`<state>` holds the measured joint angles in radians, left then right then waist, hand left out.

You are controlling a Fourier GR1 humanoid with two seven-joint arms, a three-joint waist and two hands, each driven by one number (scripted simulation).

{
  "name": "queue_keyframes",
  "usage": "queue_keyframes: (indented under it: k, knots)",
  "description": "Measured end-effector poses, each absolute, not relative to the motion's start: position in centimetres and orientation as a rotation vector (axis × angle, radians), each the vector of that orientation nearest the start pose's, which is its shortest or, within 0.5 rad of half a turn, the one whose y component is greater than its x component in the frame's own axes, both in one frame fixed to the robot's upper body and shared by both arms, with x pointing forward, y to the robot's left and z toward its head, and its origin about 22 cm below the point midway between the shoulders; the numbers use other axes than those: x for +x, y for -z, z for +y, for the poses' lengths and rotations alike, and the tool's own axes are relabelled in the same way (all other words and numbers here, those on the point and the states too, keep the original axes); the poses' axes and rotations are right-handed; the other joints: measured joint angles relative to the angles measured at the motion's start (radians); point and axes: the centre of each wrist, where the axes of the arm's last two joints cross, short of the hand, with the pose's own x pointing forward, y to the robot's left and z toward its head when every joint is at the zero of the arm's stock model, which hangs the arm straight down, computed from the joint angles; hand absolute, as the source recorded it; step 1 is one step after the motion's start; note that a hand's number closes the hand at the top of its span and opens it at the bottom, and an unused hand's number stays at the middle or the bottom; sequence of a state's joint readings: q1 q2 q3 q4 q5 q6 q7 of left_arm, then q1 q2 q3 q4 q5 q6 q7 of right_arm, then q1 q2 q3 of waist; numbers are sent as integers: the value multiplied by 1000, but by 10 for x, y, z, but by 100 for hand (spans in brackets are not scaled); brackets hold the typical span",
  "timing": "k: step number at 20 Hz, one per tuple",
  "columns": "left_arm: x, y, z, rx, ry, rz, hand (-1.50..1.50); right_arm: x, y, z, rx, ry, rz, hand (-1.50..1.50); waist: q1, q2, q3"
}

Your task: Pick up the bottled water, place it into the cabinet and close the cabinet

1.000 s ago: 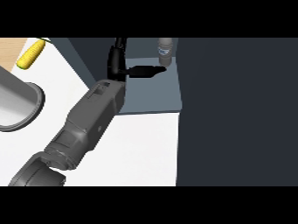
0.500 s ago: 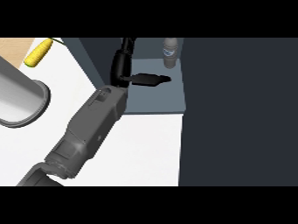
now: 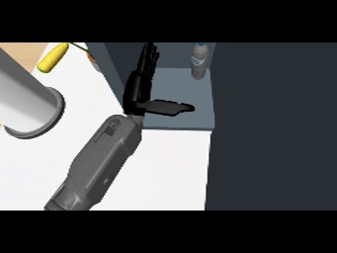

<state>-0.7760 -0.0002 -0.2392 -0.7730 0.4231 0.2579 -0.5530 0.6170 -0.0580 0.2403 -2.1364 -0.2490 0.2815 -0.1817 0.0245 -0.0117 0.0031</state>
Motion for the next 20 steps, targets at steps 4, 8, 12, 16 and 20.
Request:
queue_keyframes:
  k: [4,8,12,16,20]
  knots:
    - [353,-26,96,-291,-50,-1918,-150,101,-46,-226,423,30,-1761,-150,11,-4,-1]
    - [317,-29,116,-311,-92,-1928,-150,100,-46,-221,435,15,-1754,-150,12,-3,-1]
    - [271,-44,123,-331,-121,-1933,-150,99,-46,-220,437,7,-1754,-150,5,-1,-2]
    - [227,-59,130,-370,-127,-1918,-150,99,-48,-222,436,-74,-1764,-150,-4,2,-2]
    - [190,-69,140,-395,-133,-1930,-150,94,-54,-224,463,-206,-1727,150,-9,4,-3]
